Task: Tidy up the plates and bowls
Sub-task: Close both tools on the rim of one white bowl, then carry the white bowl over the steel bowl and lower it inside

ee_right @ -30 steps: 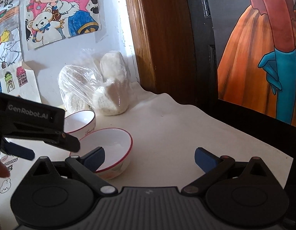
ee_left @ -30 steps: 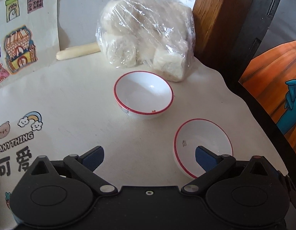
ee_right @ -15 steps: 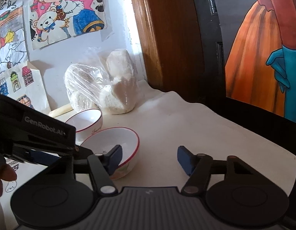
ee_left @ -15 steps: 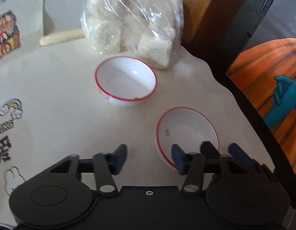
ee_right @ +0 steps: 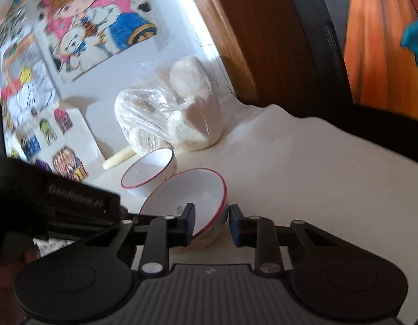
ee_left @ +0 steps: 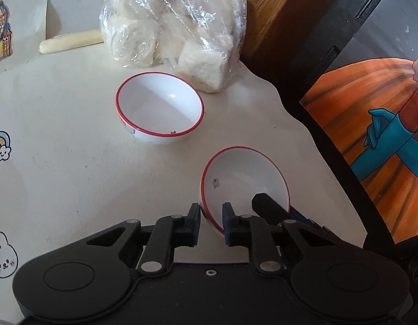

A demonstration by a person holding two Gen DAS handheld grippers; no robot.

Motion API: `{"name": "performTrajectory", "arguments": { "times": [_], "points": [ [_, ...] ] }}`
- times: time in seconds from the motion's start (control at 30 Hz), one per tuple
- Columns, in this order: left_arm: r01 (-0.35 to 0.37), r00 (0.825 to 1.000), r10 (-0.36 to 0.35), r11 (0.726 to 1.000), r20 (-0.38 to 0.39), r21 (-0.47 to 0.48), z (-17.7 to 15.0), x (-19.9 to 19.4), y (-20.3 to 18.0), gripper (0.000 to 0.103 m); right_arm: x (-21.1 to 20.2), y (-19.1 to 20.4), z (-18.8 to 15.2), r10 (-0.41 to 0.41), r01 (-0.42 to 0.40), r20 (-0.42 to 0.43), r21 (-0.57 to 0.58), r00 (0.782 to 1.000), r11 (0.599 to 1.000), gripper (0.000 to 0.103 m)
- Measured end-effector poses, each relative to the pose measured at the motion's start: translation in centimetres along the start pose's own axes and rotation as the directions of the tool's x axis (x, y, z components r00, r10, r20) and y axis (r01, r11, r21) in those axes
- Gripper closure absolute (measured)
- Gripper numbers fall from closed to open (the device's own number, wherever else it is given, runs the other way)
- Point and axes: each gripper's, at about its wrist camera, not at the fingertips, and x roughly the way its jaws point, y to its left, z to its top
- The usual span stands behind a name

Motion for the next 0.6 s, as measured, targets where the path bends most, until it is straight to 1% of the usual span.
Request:
{"name": "performTrajectory", "arguments": {
  "times": [0.07, 0.2, 0.3, 0.43, 0.6],
  "points": [
    [-0.006, 1.000, 0.006, 1.000, -0.002, 0.001, -0.1, -0.2, 0.0, 0.087, 0.0, -0.2, 0.1, 0.004, -0.004, 0.001, 0.020, 1.000, 1.000, 0.080],
    [-0.030, 1.000, 0.030, 0.999, -0.008, 0.012, -0.5, -0.8, -0.2, 0.087, -0.3, 0.5, -0.2, -0.013, 0.013, 0.001, 0.004, 1.000, 1.000, 0.083],
    [-0.021, 1.000, 0.021, 1.000, 0.003, 0.003, -0.9, -1.7, 0.0, 0.087, -0.6, 0.4, -0.3, 0.011, -0.011, 0.000, 0.028, 1.000, 1.000, 0.083],
    [0.002, 0.999, -0.002, 1.000, 0.035, -0.007, -1.3, -3.7, 0.5, 0.087, -1.4, 0.6, -0.4, 0.038, -0.038, 0.002, 0.052, 0.999, 0.998, 0.083],
    [0.023, 0.996, -0.021, 0.999, 0.090, -0.027, -2.3, -6.6, 1.3, 0.087, -2.9, 2.0, -0.5, 0.064, -0.065, 0.021, 0.036, 0.998, 0.997, 0.083]
  ]
}}
